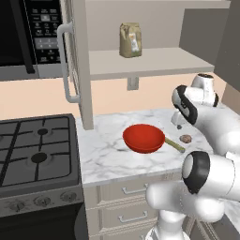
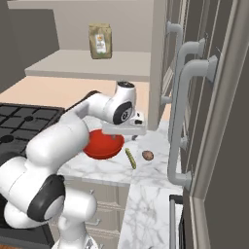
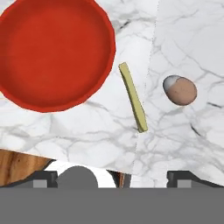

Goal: Pick the egg and butter from the fridge and place them by the bowl for mixing.

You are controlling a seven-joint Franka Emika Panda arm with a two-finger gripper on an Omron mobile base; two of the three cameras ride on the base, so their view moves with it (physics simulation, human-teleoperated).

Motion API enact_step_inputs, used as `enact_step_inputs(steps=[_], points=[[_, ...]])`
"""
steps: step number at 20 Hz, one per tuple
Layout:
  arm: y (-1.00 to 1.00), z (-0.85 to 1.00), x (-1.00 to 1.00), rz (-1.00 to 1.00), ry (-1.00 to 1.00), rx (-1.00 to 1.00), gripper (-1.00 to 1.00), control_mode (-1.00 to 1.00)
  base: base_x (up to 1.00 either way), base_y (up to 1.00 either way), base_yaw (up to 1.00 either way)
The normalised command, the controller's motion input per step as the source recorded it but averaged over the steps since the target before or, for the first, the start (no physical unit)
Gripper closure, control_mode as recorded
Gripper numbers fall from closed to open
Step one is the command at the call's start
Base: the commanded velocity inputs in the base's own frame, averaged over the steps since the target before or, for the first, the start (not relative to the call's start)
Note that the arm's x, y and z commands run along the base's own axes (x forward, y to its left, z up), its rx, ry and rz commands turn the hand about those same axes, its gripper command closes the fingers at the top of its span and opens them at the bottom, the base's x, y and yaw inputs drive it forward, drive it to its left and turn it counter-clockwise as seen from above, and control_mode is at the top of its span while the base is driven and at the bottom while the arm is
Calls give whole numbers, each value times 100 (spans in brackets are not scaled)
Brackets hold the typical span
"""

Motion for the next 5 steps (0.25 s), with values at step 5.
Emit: enact_step_inputs(steps=[5], points=[[32, 56, -53, -16, 0, -5, -100, -100, 0, 0, 0]])
